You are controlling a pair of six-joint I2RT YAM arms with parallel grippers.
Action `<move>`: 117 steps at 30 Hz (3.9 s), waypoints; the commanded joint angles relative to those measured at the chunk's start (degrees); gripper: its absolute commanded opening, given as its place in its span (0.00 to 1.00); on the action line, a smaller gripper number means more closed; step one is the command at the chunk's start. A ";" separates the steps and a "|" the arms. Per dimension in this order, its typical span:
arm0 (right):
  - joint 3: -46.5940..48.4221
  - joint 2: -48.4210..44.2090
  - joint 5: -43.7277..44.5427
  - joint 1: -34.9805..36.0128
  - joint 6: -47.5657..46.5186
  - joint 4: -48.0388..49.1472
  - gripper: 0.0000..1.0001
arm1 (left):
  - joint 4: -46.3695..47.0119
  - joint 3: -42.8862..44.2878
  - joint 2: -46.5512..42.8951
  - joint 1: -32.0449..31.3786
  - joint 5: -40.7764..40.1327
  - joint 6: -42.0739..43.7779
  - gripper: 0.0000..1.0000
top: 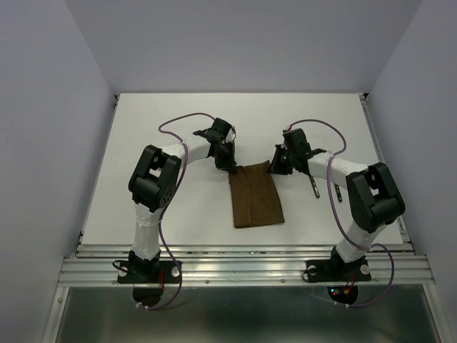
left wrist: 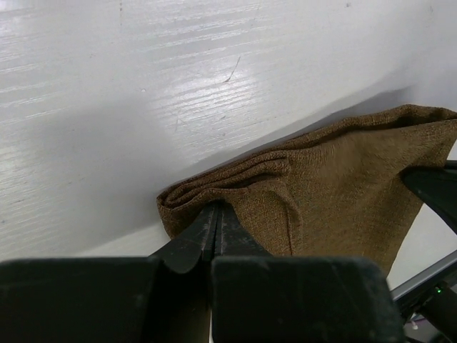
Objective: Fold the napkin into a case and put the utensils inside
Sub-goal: Pick up the 2/3-rectangle-folded napkin at the center of the board, then fold the 2/3-rectangle-folded napkin at the center of the board, then smooth out the smaller rectangle-folded napkin at the center of the board.
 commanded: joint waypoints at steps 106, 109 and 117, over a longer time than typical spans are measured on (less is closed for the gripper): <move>21.23 12.18 9.05 17.24 8.42 -5.95 0.01 | 7.22 -9.24 -3.89 3.54 5.18 -3.43 0.00; 21.67 12.79 8.96 17.24 8.68 -5.95 0.01 | 7.40 -9.41 -3.98 3.45 5.27 -3.43 0.00; 21.94 14.64 10.02 17.24 9.30 -5.95 0.01 | 7.23 -9.85 -4.77 3.45 4.74 -3.43 0.00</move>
